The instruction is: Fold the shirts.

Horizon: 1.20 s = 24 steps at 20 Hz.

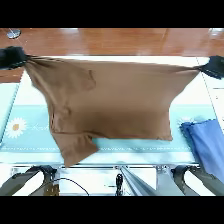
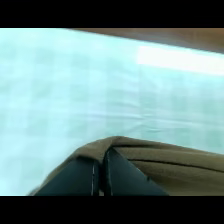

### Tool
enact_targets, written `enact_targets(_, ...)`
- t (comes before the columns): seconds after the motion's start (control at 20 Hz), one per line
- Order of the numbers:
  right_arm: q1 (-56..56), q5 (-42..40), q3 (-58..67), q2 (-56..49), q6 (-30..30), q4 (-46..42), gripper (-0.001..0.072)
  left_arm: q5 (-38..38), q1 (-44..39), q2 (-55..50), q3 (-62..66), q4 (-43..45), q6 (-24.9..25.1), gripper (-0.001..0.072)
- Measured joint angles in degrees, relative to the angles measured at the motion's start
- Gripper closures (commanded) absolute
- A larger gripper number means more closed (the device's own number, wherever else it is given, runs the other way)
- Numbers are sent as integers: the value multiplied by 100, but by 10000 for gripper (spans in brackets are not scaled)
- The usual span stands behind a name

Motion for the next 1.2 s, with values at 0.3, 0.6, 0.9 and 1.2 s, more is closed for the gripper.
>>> enact_targets(0.3,4,-1156,623,-2199,9,737,689,599,-201,-2063,837,-129,-262,688)
enact_targets(0.6,22,-1222,1235,-3460,74,1231,688,313,-245,-3073,1163,-345,-662,688)
enact_targets(0.9,-138,-448,1462,-3689,-107,1237,688,-721,-120,-3274,1346,-424,-411,688)
enact_targets(1.2,-98,479,935,-3707,-254,546,73,-1746,-74,-3401,883,-358,205,259)
